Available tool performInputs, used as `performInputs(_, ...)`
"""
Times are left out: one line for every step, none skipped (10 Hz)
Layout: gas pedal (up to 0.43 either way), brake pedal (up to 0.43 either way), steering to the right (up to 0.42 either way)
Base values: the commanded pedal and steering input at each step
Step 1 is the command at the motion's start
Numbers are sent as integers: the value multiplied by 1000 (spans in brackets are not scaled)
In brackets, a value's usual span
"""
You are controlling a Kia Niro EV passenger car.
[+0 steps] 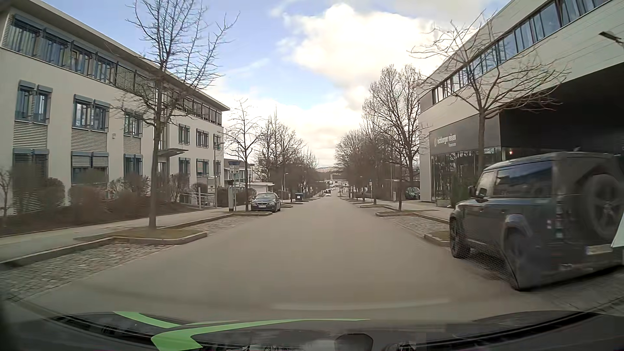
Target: Follow the waypoints while adhering to traffic rules and regulations
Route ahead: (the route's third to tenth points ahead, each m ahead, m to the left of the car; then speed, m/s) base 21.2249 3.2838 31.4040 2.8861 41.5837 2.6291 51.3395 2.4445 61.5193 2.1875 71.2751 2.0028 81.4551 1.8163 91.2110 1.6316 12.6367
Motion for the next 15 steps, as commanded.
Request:
performInputs(0,0,8)
performInputs(0,0,10)
performInputs(0,0,11)
performInputs(0,0,12)
performInputs(0,0,14)
performInputs(0,0,13)
performInputs(0,0,14)
performInputs(0,0,14)
performInputs(0,0,14)
performInputs(0,0,13)
performInputs(0,0,12)
performInputs(0,0,12)
performInputs(0,0,12)
performInputs(0,0,11)
performInputs(0,0,10)
